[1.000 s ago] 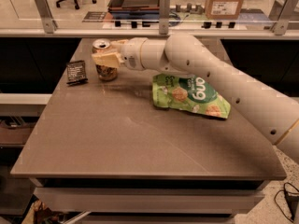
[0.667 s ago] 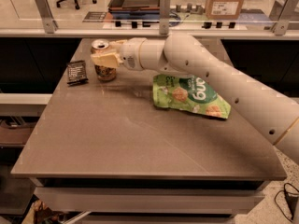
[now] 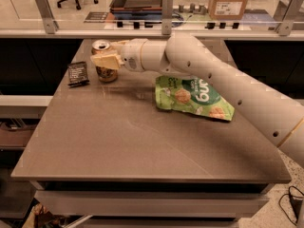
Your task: Move orange can near rxbar chocolate
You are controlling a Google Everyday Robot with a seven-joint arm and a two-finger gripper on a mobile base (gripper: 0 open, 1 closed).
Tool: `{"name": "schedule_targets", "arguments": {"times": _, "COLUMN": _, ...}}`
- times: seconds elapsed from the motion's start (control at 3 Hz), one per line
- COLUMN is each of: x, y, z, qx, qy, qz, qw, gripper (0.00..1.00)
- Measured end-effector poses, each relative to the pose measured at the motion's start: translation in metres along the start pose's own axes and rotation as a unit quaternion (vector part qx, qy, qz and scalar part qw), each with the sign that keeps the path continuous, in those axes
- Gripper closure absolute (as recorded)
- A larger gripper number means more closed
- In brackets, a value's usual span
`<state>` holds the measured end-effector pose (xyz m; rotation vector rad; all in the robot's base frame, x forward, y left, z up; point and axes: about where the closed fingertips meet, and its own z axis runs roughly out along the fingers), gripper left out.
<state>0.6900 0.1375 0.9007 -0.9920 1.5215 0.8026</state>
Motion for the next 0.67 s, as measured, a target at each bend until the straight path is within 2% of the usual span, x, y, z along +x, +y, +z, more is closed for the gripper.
{"name": "schedule_targets", "arguments": {"times": 0.33, "x": -0.0002, "y": 0.0017, "z": 0.0018, "qx": -0.002, "qy": 0.0, "qz": 0.0, "qw": 1.0, "gripper": 0.0}}
{"name": "schedule_targets", "arguments": {"times": 0.67, "x": -0.0002, "y": 0.0018, "z": 0.0018, "qx": -0.002, "qy": 0.0, "qz": 0.0, "qw": 1.0, "gripper": 0.0}}
